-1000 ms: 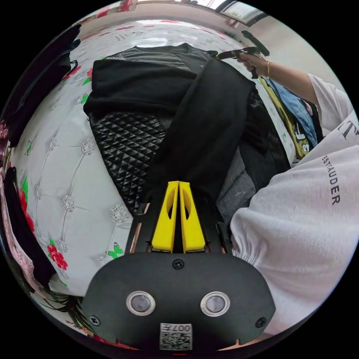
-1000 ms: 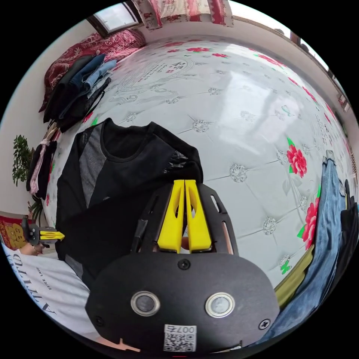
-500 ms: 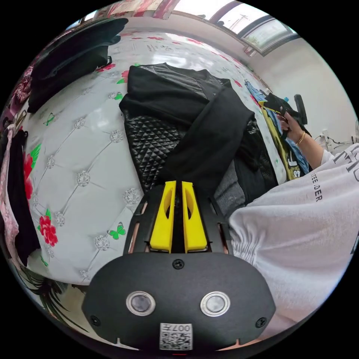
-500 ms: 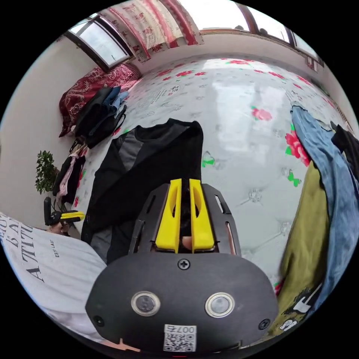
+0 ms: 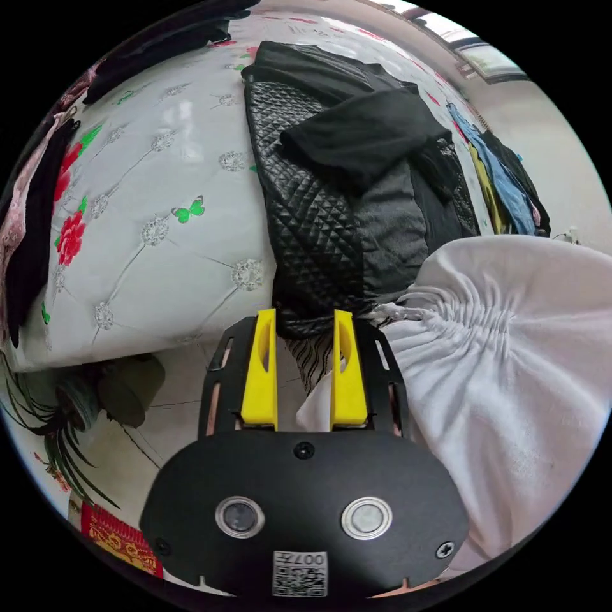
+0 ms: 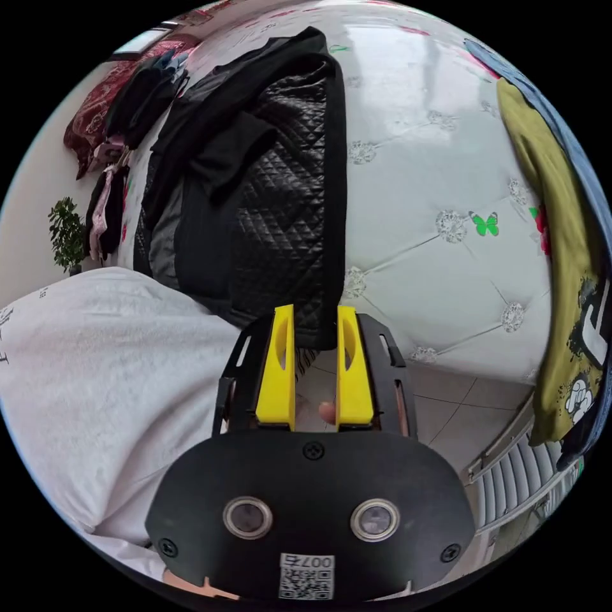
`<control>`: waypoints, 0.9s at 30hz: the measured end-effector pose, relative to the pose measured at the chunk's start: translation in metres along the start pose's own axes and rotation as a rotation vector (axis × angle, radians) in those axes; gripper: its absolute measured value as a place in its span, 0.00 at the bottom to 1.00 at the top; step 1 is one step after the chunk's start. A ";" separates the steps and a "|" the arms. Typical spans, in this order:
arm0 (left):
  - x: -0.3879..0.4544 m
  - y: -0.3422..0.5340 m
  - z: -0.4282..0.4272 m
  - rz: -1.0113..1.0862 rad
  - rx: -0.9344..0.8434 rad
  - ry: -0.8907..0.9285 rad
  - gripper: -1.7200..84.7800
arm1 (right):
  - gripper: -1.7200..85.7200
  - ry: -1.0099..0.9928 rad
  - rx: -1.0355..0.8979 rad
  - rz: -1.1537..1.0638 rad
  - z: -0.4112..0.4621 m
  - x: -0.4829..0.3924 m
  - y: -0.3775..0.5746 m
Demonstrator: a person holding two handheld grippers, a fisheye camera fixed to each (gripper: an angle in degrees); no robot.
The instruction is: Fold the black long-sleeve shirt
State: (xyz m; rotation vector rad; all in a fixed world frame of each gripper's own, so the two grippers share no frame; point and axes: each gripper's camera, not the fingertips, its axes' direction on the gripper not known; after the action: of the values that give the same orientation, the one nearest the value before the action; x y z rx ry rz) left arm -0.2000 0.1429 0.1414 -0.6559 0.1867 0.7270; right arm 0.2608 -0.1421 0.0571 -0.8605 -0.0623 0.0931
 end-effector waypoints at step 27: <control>-0.139 -0.276 -0.247 -0.325 0.670 0.341 0.10 | 0.04 -0.378 0.656 0.048 -0.242 0.023 -0.211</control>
State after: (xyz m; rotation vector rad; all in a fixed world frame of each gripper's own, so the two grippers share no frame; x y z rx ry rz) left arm -0.1031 -0.2414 0.1349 -0.1512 0.5934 0.2027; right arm 0.3185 -0.4592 0.0601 -0.1804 -0.3464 0.3022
